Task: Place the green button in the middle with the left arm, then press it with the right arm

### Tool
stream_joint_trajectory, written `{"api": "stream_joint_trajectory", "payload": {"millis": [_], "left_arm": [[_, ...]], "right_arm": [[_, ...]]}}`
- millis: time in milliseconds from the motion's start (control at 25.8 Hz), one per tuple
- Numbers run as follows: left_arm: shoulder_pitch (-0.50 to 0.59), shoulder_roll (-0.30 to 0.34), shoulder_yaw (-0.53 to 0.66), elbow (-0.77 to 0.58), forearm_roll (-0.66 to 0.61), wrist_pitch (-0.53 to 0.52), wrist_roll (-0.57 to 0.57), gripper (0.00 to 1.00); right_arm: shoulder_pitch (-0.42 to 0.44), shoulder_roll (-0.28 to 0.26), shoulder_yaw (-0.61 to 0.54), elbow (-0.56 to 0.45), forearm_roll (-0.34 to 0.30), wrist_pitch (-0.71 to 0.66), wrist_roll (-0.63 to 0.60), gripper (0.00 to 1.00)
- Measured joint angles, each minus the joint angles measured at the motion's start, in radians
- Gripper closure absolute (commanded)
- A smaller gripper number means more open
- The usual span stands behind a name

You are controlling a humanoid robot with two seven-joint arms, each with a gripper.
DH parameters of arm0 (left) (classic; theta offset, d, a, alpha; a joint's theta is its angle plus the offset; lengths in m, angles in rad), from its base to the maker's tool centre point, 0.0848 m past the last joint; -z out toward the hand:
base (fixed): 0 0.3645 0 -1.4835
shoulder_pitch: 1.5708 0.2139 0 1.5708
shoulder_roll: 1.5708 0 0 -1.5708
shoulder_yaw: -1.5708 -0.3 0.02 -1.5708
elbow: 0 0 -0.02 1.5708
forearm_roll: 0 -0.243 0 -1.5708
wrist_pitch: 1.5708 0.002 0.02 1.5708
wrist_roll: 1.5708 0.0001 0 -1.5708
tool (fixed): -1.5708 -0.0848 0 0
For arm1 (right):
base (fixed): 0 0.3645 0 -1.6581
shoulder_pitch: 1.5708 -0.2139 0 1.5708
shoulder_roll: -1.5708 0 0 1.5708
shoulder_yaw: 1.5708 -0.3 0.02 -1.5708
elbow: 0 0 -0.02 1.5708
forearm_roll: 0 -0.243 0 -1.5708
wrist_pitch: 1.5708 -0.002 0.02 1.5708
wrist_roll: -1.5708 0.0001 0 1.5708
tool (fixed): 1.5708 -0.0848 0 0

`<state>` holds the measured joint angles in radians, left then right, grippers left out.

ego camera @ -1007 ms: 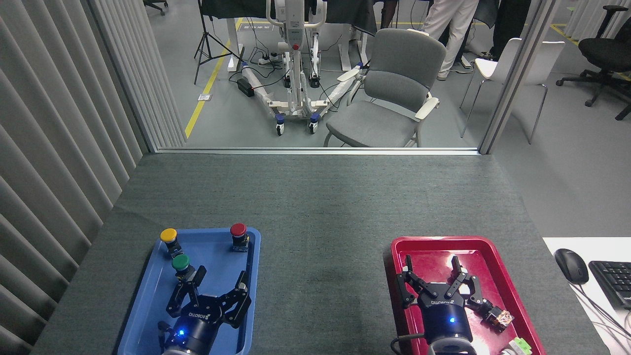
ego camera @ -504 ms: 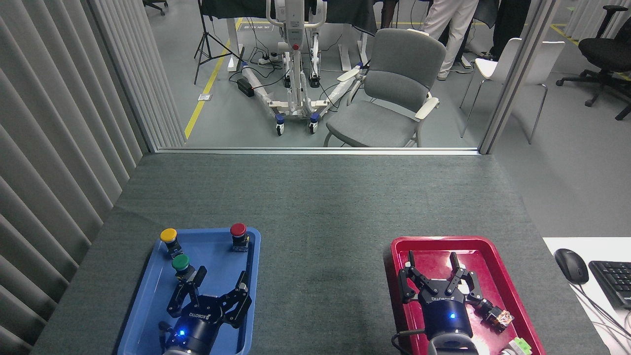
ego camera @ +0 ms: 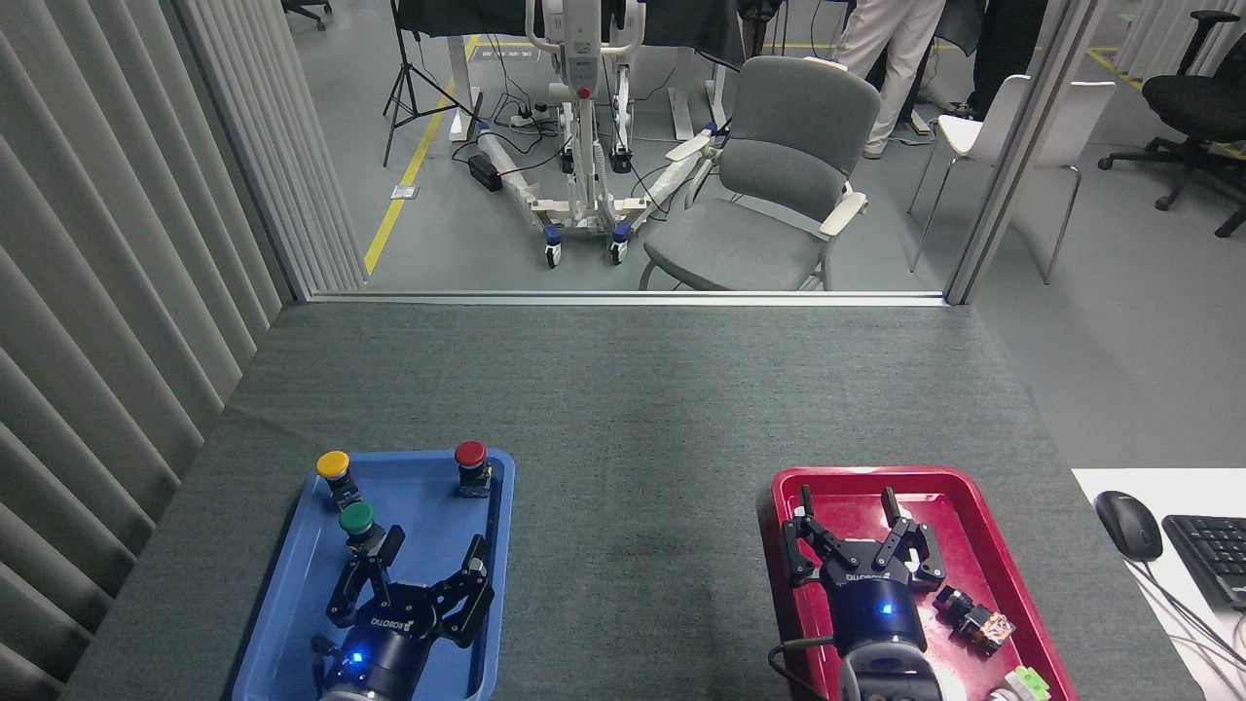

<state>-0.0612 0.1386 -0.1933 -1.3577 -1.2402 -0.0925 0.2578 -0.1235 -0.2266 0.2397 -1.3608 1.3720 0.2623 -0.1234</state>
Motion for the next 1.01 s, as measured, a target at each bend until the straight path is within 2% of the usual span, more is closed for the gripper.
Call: {"api": "stream_joint_trajectory", "payload": {"millis": [194, 542, 1007], "left_arm": [[0.000, 0.003, 0.000, 0.000, -0.001, -0.004, 0.001, 0.00], [0.006, 0.001, -0.002, -0.009, -0.006, -0.008, -0.008, 0.00], [0.077, -0.003, 0.018, -0.067, 0.010, 0.016, -0.011, 0.00]], "right_arm": [[-0.005, -0.001, 0.000, 0.001, -0.001, -0.005, 0.003, 0.02], [-0.006, 0.005, 0.003, 0.003, 0.004, -0.020, 0.005, 0.02], [-0.001, 0.006, 0.004, -0.007, 0.004, -0.022, 0.003, 0.02]]}}
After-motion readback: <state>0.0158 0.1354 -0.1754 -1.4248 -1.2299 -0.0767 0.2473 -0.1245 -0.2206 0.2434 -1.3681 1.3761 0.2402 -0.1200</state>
